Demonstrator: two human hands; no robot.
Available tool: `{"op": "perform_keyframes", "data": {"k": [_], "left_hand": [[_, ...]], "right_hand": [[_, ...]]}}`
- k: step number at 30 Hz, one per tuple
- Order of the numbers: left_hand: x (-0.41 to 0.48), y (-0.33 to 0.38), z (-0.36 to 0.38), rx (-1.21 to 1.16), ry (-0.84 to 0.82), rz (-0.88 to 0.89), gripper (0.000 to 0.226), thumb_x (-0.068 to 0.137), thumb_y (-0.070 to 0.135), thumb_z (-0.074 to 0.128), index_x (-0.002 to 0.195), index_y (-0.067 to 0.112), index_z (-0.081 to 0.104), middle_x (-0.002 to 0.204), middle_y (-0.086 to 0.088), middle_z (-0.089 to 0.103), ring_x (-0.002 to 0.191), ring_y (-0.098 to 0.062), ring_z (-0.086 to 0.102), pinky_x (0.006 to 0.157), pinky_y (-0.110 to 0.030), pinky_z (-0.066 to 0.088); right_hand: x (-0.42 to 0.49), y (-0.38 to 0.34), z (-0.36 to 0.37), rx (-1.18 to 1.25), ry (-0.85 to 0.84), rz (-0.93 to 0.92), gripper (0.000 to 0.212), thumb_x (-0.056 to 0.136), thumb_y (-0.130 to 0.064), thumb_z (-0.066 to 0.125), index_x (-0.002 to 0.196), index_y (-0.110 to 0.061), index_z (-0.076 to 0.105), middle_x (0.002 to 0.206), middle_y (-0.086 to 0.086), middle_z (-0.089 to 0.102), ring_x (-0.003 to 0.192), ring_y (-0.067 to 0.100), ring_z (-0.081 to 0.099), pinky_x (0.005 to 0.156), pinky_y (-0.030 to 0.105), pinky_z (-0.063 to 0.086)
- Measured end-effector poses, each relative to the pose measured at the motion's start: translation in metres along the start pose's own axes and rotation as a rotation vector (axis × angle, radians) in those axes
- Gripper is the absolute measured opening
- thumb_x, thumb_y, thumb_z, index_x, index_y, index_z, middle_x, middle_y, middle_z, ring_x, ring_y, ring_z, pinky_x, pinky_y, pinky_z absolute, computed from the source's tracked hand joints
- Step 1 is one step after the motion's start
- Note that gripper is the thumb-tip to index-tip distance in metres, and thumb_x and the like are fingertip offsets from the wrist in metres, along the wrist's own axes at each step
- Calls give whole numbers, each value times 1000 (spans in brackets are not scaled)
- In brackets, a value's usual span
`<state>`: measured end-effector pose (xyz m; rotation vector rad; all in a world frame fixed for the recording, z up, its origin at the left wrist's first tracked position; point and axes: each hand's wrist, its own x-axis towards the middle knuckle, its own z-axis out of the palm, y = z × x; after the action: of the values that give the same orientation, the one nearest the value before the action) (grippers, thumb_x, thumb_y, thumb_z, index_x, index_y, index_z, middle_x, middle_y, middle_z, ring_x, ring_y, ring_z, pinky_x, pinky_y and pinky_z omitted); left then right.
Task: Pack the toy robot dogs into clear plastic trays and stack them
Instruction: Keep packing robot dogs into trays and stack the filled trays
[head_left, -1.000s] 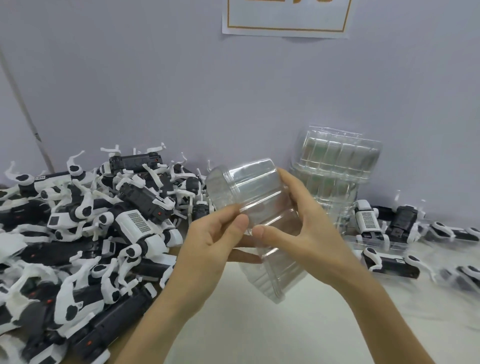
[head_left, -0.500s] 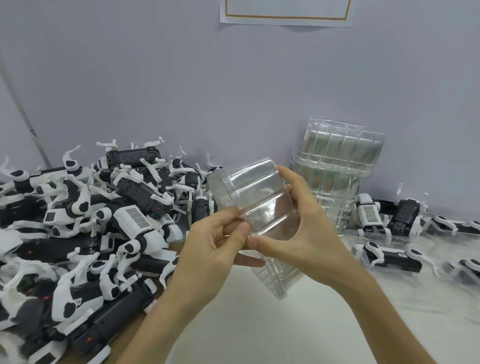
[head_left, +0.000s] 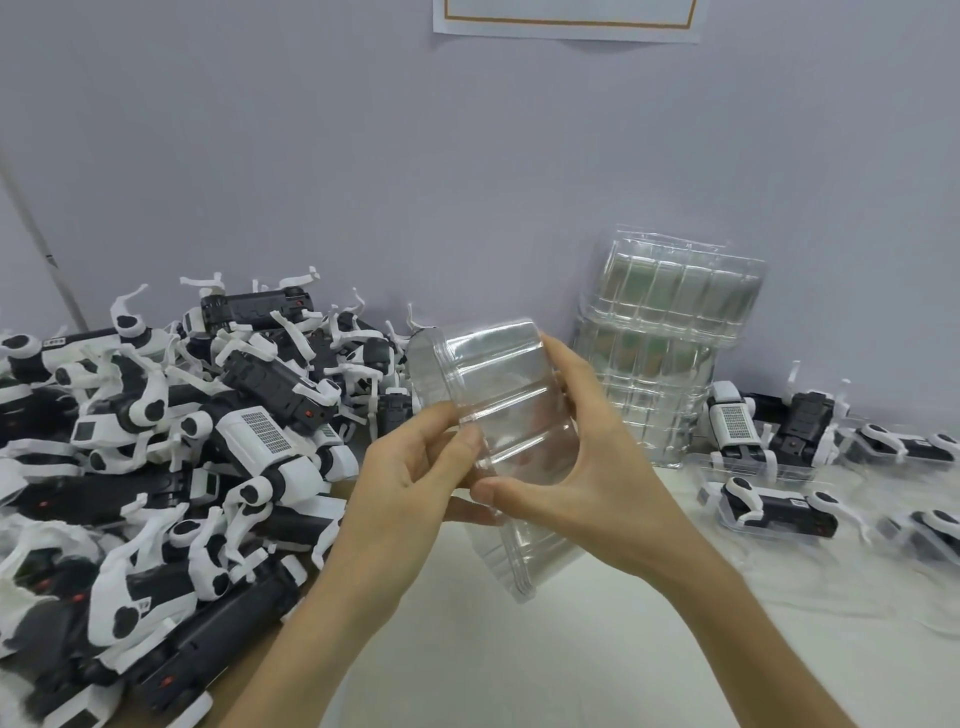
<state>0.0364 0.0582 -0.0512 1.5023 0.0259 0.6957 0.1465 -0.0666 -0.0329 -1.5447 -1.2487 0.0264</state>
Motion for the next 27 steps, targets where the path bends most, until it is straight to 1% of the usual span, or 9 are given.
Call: {"op": "perform_keyframes", "data": {"k": [2, 6, 11, 14, 16, 18, 20, 24, 27], "left_hand": [[0, 1, 0, 9, -24, 4, 22, 102, 22, 52, 109, 25, 72, 92, -26, 68, 73, -23, 68, 63, -33, 59], [-1, 0, -3, 45, -79, -42, 30, 105, 13, 46, 115, 26, 71, 99, -13, 75, 86, -28, 74, 68, -35, 61], [1, -3, -17, -9, -198, -191, 27, 95, 15, 58, 119, 18, 69, 108, -17, 74, 96, -29, 73, 80, -34, 59], [1, -3, -23, -29, -233, -226, 27, 90, 16, 59, 114, 16, 71, 107, -20, 73, 101, -32, 71, 86, -32, 57], [0, -2, -23, -15, -233, -219, 24, 93, 15, 59, 112, 21, 73, 105, -19, 74, 98, -29, 72, 83, -31, 58], [-1, -2, -18, 22, -189, -198, 27, 101, 9, 54, 114, 23, 72, 103, -14, 75, 88, -24, 72, 73, -31, 59], [-1, -3, -11, 69, -131, -185, 33, 103, 4, 46, 119, 23, 68, 100, -10, 75, 84, -25, 71, 67, -31, 59], [-2, -2, -4, 82, -88, -227, 35, 104, 0, 43, 121, 20, 66, 98, -13, 75, 87, -28, 74, 68, -34, 61], [-2, -1, -4, 79, -71, -276, 34, 103, -1, 43, 118, 19, 66, 96, -13, 76, 85, -30, 75, 70, -37, 62]], "right_hand": [[0, 0, 1, 20, -9, 12, 93, 70, -27, 90, 145, -36, 36, 122, -21, 59, 115, 4, 60, 89, 12, 47], [0, -1, 1, 50, -8, 15, 78, 74, -24, 87, 136, -41, 43, 114, -23, 63, 104, 2, 66, 77, 12, 52], [-2, 2, 1, -52, -39, 17, 89, 70, -29, 89, 143, -41, 40, 121, -22, 61, 110, 2, 62, 82, 21, 55], [-5, 0, 5, -24, -25, -11, 89, 69, -19, 88, 136, -51, 38, 116, -28, 58, 101, -6, 63, 73, 9, 52], [-4, -2, 8, -58, -1, -23, 86, 69, -22, 87, 133, -54, 39, 115, -28, 60, 102, -5, 62, 71, 8, 51], [-3, -1, 10, -69, 17, 0, 83, 69, -22, 88, 133, -49, 44, 111, -24, 63, 98, 0, 65, 69, 15, 54], [-2, 1, 11, -61, 30, 25, 79, 68, -18, 88, 130, -46, 48, 107, -23, 66, 95, 1, 66, 67, 16, 54], [-2, 6, 11, -90, 49, 39, 77, 64, -19, 90, 126, -44, 53, 105, -24, 67, 97, -1, 65, 73, 8, 49], [-2, 8, 10, -122, 58, 43, 79, 62, -18, 89, 119, -56, 50, 104, -30, 66, 99, -5, 63, 78, 4, 45]]}}
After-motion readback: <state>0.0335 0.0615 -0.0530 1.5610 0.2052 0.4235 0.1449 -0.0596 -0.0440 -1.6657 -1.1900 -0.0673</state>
